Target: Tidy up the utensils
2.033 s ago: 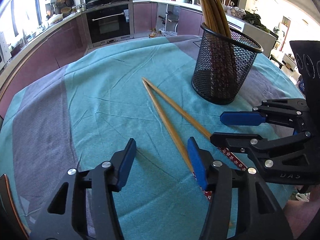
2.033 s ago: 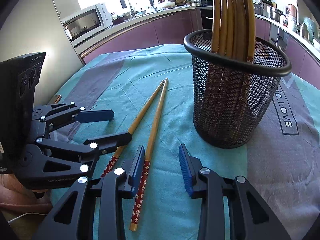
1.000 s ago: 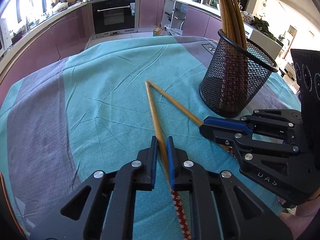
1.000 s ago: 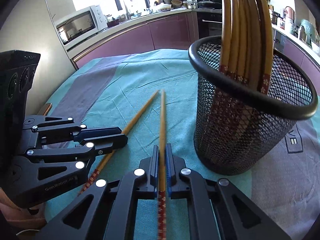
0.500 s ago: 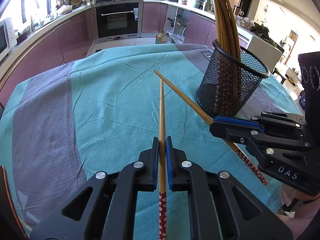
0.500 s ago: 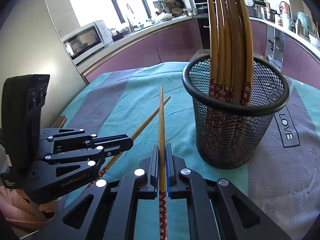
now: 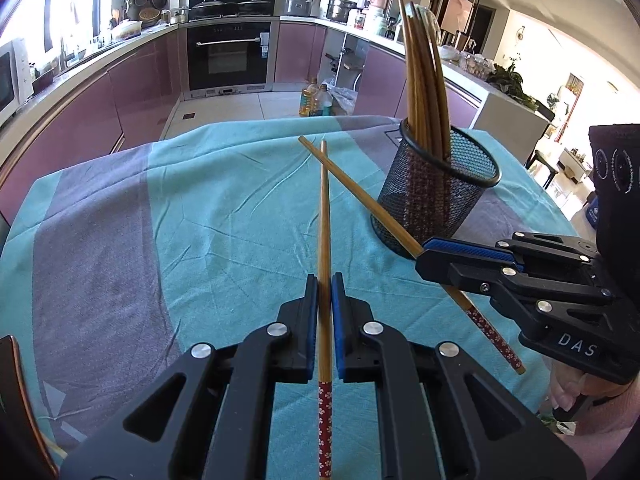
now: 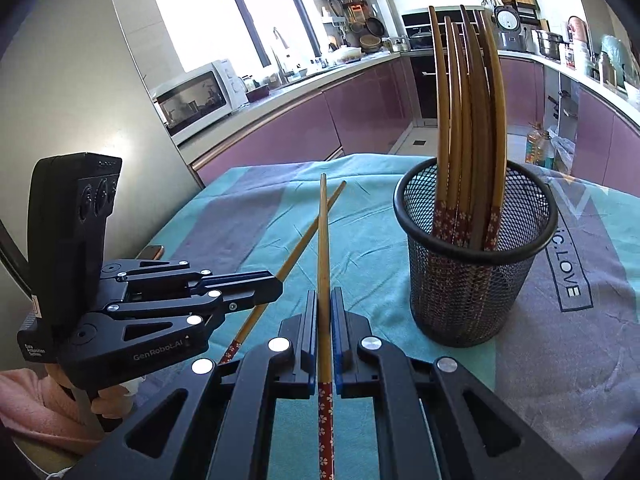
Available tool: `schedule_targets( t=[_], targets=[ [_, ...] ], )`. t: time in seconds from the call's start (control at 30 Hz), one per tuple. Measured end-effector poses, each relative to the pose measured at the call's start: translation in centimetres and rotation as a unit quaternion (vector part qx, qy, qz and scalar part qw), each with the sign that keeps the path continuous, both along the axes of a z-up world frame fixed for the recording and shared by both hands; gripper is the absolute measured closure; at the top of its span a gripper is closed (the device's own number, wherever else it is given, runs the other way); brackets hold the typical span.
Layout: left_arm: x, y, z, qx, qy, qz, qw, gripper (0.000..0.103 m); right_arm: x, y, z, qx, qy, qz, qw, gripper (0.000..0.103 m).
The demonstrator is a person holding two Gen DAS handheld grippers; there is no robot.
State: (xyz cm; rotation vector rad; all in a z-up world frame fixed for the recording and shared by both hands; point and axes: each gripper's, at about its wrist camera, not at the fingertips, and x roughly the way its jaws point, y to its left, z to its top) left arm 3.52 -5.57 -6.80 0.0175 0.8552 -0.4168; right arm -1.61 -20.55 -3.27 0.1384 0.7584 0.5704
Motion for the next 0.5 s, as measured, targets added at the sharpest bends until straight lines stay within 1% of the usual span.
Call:
schedule_targets(
  t=[0.2,0.3,0.5],
  targets=[
    [-0.5,0.3,1.5,-0.022,-0.008,-0.01,0.9997,0.095,-0.5,-0.2,0.8,0.008,-0.011,0.006,1.0,0.098],
    [-0.8,0.0,2.0,-0.023,-0.013,-0.012,0.9996,0.095,-0.7,-0.2,0.9,0.009,-0.014,0.009,1.0,0.098],
    [-1.0,-0.1,2.4,-0.033,-0.011,-0.017,0.9993,0.095,-0.9,-0.8,1.0,0.012,-0.017,0.009,1.0,0.098]
  ],
)
